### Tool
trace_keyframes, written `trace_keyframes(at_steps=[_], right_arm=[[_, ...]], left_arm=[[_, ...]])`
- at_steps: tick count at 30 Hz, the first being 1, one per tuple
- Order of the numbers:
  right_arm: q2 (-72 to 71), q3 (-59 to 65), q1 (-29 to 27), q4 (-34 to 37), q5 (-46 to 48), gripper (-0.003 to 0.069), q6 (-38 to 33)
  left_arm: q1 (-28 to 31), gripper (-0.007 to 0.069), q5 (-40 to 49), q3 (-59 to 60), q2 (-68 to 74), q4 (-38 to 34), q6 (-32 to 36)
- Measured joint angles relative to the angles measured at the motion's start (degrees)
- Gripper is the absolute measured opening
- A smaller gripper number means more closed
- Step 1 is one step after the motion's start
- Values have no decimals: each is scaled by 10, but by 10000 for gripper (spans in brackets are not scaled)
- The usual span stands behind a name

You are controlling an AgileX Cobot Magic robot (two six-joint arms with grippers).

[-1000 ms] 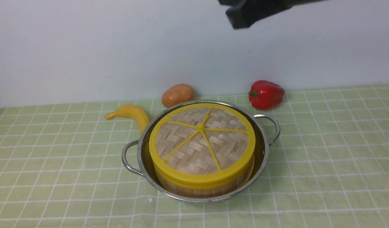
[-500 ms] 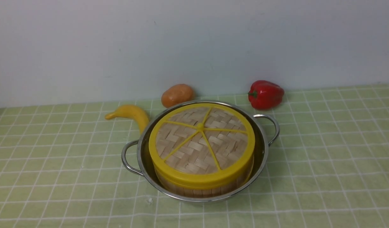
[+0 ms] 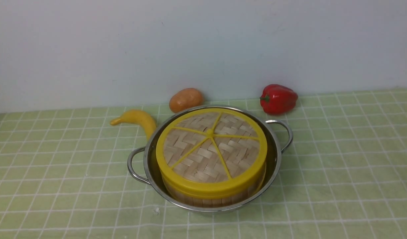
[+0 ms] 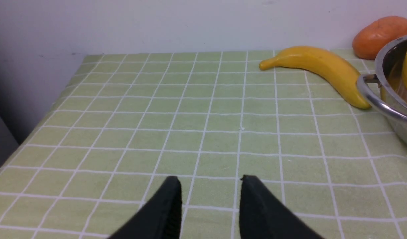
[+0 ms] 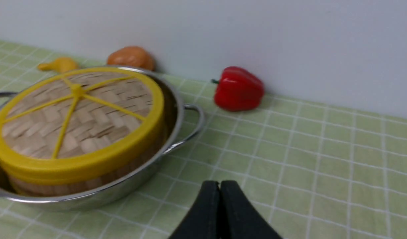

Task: Place the steamer in the pot on the green tablecloth, and put the lid on the steamer.

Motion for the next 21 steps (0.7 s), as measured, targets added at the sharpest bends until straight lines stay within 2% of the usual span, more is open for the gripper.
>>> trace_keyframes(at_steps=[1, 3, 8, 21], right_arm=[[-7, 7, -2, 0, 0, 10, 0], [-107, 98, -30, 1, -54, 18, 2], [-227, 193, -45, 8, -82, 31, 16], [-243, 215, -46, 5, -32, 67, 28]], left_arm=[[0, 243, 0, 0, 0, 0, 0], [0, 243, 0, 0, 0, 0, 0], [0, 243, 0, 0, 0, 0, 0], [0, 243, -1, 0, 0, 0, 0]])
